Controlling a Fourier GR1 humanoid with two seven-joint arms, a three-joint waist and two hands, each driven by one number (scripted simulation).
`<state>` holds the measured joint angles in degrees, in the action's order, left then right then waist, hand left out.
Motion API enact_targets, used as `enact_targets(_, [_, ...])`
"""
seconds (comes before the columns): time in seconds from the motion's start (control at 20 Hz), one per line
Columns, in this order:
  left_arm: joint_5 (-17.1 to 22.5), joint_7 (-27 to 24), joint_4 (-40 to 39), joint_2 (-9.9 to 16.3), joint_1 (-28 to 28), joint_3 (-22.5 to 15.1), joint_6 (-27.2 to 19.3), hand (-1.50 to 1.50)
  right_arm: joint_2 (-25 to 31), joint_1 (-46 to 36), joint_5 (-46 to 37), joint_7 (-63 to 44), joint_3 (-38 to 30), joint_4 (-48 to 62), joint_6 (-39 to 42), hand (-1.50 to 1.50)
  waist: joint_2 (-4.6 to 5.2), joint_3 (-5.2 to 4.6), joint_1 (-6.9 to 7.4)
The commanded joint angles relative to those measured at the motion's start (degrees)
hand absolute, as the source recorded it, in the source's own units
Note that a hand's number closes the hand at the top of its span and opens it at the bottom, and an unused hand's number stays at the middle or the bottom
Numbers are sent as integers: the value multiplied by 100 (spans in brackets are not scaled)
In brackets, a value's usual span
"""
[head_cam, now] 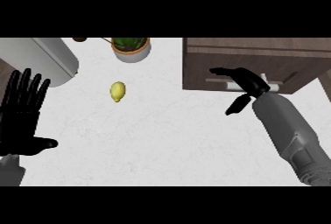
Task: Pick up the cup, place it into the drawer and close the drawer
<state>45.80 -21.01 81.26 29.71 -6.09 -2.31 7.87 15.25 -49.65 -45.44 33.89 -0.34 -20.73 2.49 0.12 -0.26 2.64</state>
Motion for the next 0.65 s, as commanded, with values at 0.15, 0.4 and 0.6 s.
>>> enact_targets(0.15, [-107, 76, 15, -16, -182, -17, 21, -150, 483, -608, 45, 34, -321, 842, 26, -150, 203, 49, 205])
enact_targets(0.4, [-102, 202, -23, 4, -251, -4, 26, -150, 659, -769, 80, 40, -401, 1025, 131, -150, 222, 52, 254])
enact_targets(0.6, [-152, 122, -94, -52, -314, 48, 4, -150, 638, -909, 88, -3, -430, 1139, 179, -150, 209, 48, 251])
